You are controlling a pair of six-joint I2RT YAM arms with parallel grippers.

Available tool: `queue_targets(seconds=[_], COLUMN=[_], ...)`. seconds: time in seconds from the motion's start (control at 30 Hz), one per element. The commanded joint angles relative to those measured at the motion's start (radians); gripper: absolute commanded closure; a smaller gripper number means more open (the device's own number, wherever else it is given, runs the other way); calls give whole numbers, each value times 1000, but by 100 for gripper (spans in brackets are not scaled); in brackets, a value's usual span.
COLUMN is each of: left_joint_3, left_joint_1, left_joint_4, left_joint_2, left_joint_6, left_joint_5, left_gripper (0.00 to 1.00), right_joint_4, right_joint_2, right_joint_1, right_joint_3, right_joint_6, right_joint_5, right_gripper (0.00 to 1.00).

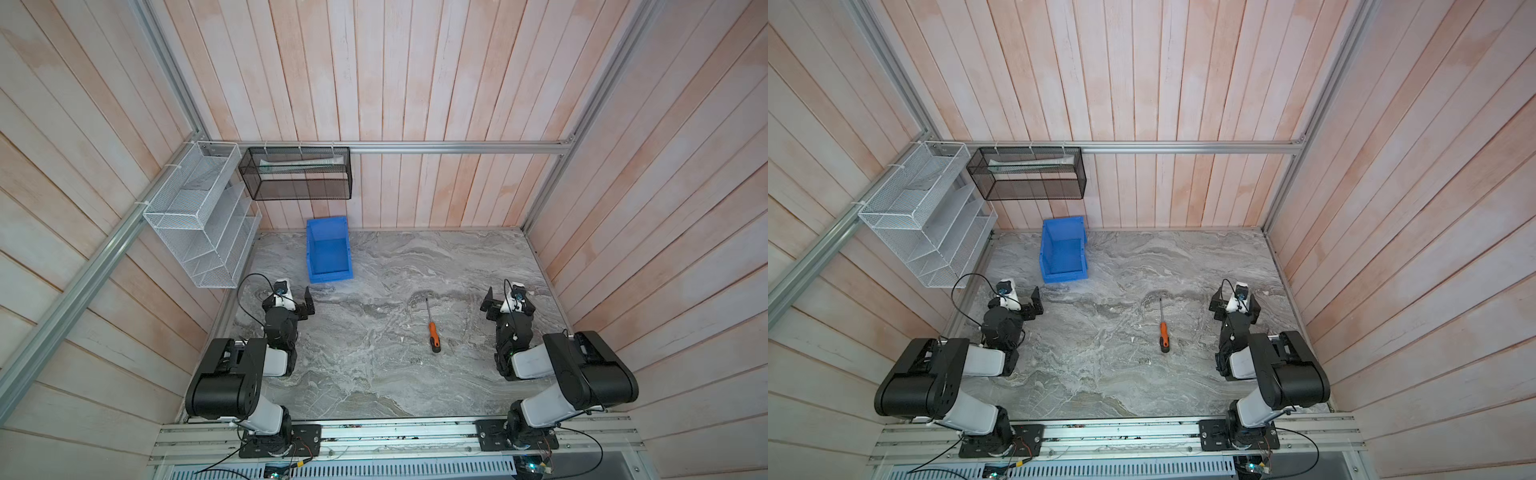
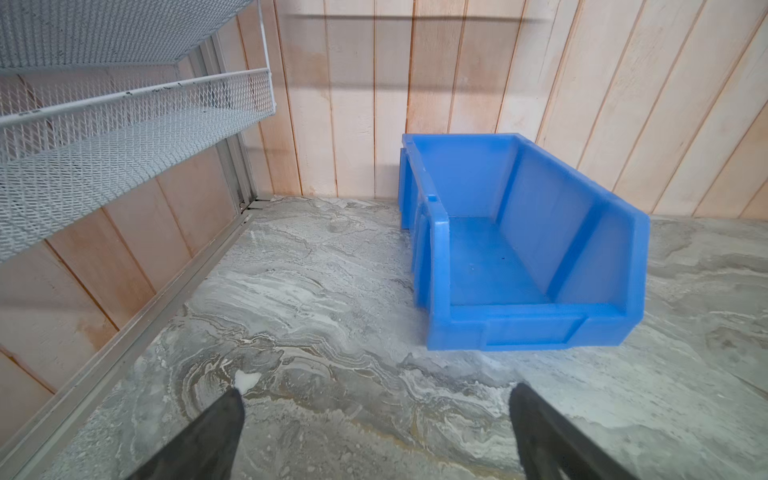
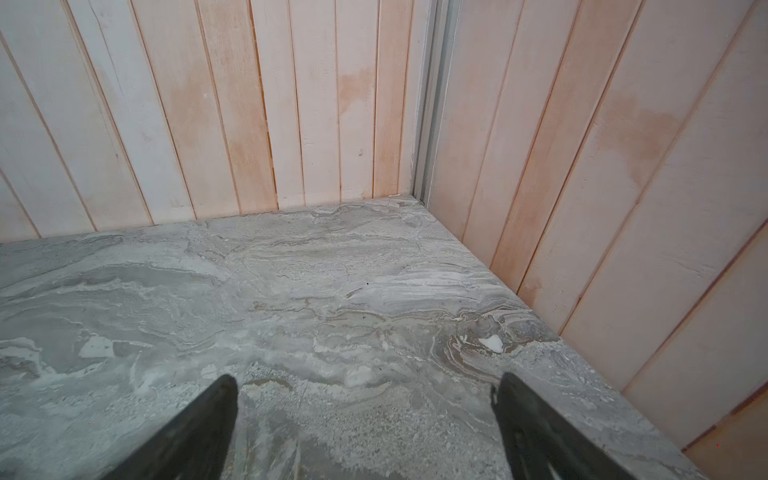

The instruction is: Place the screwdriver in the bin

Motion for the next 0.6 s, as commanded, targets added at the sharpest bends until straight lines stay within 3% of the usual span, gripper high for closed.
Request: queue_targets(seconds=[0.0, 0.57], left_joint_3=[13, 14], left_joint_1=[5, 5], left_joint_4=[-4, -4], left_joint_2=[-2, -1], left_joint_6=[-10, -9], left_joint_5=[14, 14], left_gripper=[0, 0], right_joint_4=[-9, -19], right_joint_2=[0, -1], right_joint_1=[-5, -10], right_joint_3=[12, 18], right_joint_6=[10, 14], right_joint_5=[-11, -26], right_gripper=[2, 2])
